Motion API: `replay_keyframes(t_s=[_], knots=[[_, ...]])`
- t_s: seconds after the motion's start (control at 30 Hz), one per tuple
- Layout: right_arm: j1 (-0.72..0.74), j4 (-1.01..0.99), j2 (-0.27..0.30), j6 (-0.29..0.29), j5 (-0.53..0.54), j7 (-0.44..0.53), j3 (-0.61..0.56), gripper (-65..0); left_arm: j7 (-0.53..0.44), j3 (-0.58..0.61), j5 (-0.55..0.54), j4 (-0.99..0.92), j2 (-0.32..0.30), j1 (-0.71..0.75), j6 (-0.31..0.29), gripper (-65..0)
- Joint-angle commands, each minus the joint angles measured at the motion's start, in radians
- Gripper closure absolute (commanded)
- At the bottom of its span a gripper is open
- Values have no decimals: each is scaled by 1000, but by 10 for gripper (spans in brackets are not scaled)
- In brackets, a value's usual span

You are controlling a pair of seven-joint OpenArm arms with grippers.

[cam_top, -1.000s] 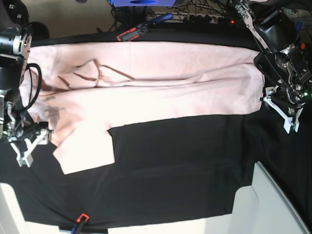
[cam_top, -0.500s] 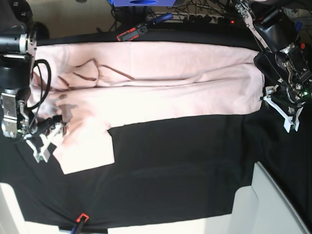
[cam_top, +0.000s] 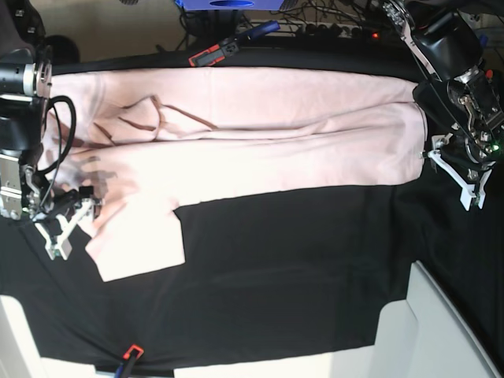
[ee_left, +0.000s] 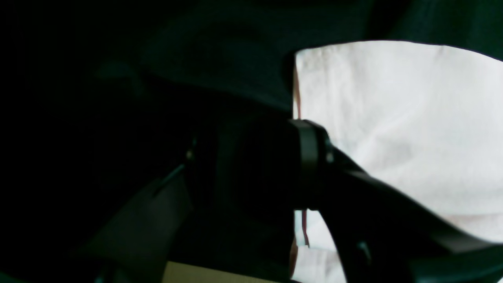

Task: Fold the T-shirt properly
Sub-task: 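Move the right gripper to the folded shirt's sleeve corner, then pinch both ends of the shirt's folded edge with both grippers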

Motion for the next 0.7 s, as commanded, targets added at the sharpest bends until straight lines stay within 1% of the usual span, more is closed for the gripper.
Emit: replay_keyframes(t_s=[0.0,0.2,0.23,0.3,0.37,0.43,0.5,0.57,0.67], knots=[[19,10,16,-1,0,-5,-2,-373,-12,0,-6,20,-19,-14,0,-289],[45,2,17,-1,-7,3,-4,-374,-12,-1,-6,20,-19,-14,0,-289],[51,2,17,-1,-26,3,-4,-384,-12,-1,-6,20,-19,-14,0,-289],[60,2,17,-1,-93,6,-2,-427,-12,-4,-6,20,-19,-12,0,-289],[66,2,17,-1,-145,6,3,-444,-12,-4,-6,20,-19,-12,0,-289],[73,2,19,-1,-149,7,3,-441,-12,-4,-6,20,-19,-12,0,-289],[79,0,42,-1,-145,7,6,-443,-12,-4,-6,20,-19,-12,0,-289],[79,0,52,-1,-145,7,9,-443,-12,-4,-6,20,-19,-12,0,-289],[79,0,56,-1,-145,3,85,-443,-12,-4,-6,20,-19,-12,0,-289]])
